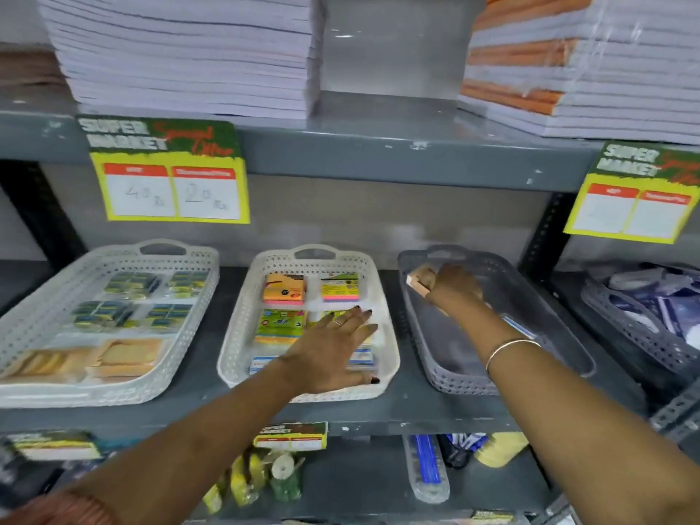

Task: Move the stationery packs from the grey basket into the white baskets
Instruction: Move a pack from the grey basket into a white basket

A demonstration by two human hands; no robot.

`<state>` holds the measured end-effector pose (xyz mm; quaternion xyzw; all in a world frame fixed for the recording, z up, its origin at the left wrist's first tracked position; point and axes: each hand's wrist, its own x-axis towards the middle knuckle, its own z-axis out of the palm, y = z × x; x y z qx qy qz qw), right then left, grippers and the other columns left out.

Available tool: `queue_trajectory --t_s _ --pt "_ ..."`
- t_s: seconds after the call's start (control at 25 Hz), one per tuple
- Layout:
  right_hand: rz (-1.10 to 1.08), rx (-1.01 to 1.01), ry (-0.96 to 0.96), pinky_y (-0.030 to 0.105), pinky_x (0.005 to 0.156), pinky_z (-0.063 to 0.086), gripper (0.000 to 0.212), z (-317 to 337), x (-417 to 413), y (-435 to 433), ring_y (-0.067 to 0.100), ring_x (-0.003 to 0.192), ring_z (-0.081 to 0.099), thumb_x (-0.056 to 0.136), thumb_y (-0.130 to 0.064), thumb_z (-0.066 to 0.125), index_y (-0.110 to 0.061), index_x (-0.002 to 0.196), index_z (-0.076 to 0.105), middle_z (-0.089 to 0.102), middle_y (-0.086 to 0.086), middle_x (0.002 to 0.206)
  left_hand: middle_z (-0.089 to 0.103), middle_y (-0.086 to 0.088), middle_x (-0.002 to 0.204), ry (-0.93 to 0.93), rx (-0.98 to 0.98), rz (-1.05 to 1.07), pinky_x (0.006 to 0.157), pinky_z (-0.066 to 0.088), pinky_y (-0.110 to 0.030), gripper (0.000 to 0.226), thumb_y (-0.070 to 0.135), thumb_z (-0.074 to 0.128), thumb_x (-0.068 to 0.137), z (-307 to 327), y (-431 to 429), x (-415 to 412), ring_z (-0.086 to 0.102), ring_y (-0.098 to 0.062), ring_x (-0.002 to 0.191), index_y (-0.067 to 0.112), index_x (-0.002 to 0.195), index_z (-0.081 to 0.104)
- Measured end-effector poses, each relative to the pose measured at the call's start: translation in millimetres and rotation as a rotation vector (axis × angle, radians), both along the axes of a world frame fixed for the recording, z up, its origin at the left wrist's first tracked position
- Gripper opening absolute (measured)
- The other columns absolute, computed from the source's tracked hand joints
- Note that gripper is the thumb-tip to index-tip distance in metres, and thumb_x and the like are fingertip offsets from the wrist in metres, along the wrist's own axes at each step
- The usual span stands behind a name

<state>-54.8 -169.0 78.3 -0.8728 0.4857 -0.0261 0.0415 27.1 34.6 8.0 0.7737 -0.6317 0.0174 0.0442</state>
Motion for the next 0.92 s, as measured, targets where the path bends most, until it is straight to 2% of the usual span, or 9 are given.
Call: queue_trajectory --t_s 0.12,0.24,0.32,0.4,0.52,0.6,0.72,0.8,0.92 --pt "0.231 -0.045 -0.032 0.029 0.094 0.044 0.038 10 49 41 0.031 0.121 0.056 0.095 -0.027 0.045 -0.012 0.127 0.055 0.059 0.014 0.131 0.0 -0.002 0.16 -0.026 0.002 0.143 0.118 0.007 -0.042 0.079 0.063 0.038 0.086 13 66 41 -0.001 -0.018 0.147 0.022 0.147 0.01" --pt "0.295 0.006 -0.129 0.035 0.099 0.045 0.054 8 97 106 0.033 0.125 0.053 0.089 -0.042 0.057 -0.005 0.128 0.051 0.057 0.017 0.132 0.002 -0.003 0.16 -0.061 0.009 0.283 0.119 0.01 -0.04 0.081 0.066 0.036 0.086 14 147 81 0.0 -0.018 0.147 0.02 0.148 0.01" --pt "0.349 0.05 -0.155 0.037 0.098 0.047 0.057 5 127 156 0.033 0.126 0.051 0.084 -0.039 0.064 -0.006 0.128 0.051 0.056 0.016 0.132 0.0 -0.002 0.16 -0.062 0.037 0.383 0.119 0.006 -0.037 0.08 0.065 0.035 0.087 12 202 108 -0.001 -0.018 0.147 0.021 0.148 0.008" --pt "0.438 0.071 -0.141 0.037 0.098 0.046 0.053 2 154 201 0.034 0.126 0.049 0.085 -0.034 0.061 -0.009 0.13 0.05 0.055 0.017 0.133 -0.006 -0.001 0.16 -0.064 0.098 0.462 0.119 0.003 -0.038 0.078 0.062 0.033 0.088 7 250 131 -0.006 -0.017 0.147 0.021 0.148 0.003" --pt "0.525 0.107 -0.125 0.035 0.097 0.046 0.058 -3 193 267 0.034 0.124 0.052 0.087 -0.047 0.054 -0.013 0.133 0.051 0.054 0.018 0.133 -0.004 -0.001 0.16 -0.038 0.111 0.547 0.12 0.005 -0.04 0.076 0.061 0.032 0.09 1 312 163 -0.004 -0.018 0.147 0.021 0.148 0.003" --pt "0.577 0.101 -0.112 0.032 0.089 0.049 0.05 -8 215 311 0.033 0.118 0.057 0.088 -0.044 0.053 -0.011 0.126 0.055 0.059 0.017 0.129 0.0 -0.001 0.16 -0.026 0.092 0.603 0.12 0.006 -0.041 0.077 0.062 0.032 0.089 -2 345 182 -0.002 -0.017 0.147 0.021 0.148 0.005" --pt "0.667 0.17 -0.07 0.025 0.075 0.043 0.035 -22 242 368 0.028 0.114 0.061 0.086 -0.03 0.061 -0.011 0.116 0.061 0.063 0.013 0.125 0.002 -0.001 0.16 -0.029 0.11 0.653 0.12 0.009 -0.044 0.081 0.067 0.023 0.086 -7 378 203 0.001 -0.018 0.147 0.018 0.148 0.006" --pt "0.727 0.162 -0.017 0.029 0.082 0.047 0.041 -31 252 397 0.03 0.119 0.056 0.083 -0.027 0.068 -0.008 0.118 0.06 0.06 0.013 0.127 0.003 -0.003 0.16 0.007 0.101 0.654 0.12 0.009 -0.045 0.09 0.073 0.01 0.078 -9 386 211 0.002 -0.018 0.147 0.016 0.148 0.005" --pt "0.788 0.122 0.045 0.037 0.092 0.049 0.043 -47 266 423 0.03 0.121 0.052 0.086 -0.03 0.065 -0.007 0.122 0.057 0.056 0.015 0.129 0.002 -0.005 0.16 0.036 0.068 0.635 0.12 0.007 -0.046 0.083 0.068 0.016 0.085 -17 389 214 -0.002 -0.019 0.147 0.016 0.148 0.002"
